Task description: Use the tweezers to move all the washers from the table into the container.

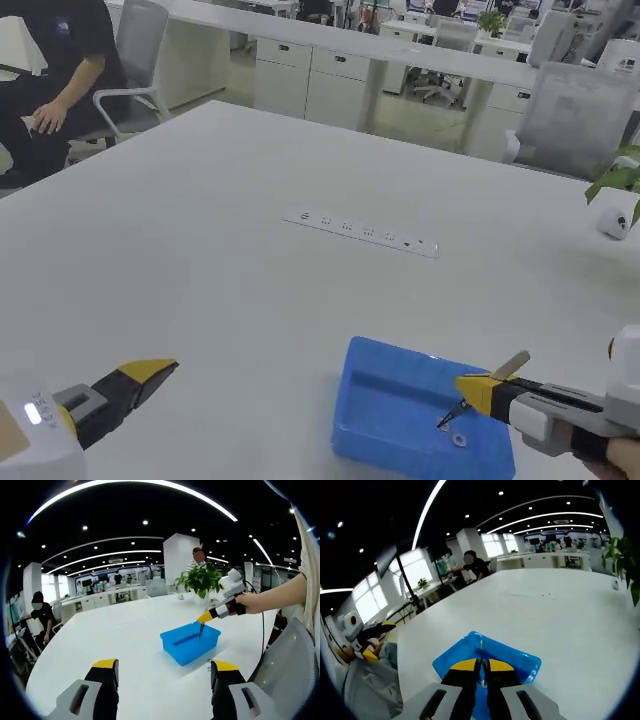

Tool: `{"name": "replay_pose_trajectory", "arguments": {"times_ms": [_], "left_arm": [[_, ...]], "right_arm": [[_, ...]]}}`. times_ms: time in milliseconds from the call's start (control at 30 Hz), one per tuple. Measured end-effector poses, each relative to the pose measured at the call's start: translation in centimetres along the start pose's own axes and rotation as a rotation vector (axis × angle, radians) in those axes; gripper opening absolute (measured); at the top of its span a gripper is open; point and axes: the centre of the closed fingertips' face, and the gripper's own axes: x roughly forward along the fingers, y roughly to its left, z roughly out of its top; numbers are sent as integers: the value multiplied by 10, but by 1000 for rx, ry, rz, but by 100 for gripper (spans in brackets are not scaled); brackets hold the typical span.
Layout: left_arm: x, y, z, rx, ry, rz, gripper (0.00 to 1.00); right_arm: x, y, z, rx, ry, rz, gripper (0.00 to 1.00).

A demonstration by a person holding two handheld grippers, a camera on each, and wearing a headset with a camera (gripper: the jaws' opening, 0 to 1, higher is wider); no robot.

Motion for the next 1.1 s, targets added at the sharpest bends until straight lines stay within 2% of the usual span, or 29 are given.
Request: {"name": "replay_pose_trajectory", "arguments": {"times_ms": [300,600,867,967,1033,1100], "left_arm": [[0,0,0,-1,1,-1,76],[0,0,0,1,8,-2,76],[0,-1,-2,4,20,-8,75],[0,0,-2,1,17,-6,75],[0,-1,0,-7,6,-11,76],[0,-1,-1,-8,9,-12,76]], "right_arm": [[10,-9,-8,-3,42,-12,3],[14,-11,-14,-2,70,-14,3],[16,-12,-17,-6,84,-12,3],[17,-12,-18,-4,89,-10,3],[17,-10,-17,25,78,-1,3],[18,-12,-17,12,82,-8,3]]}}
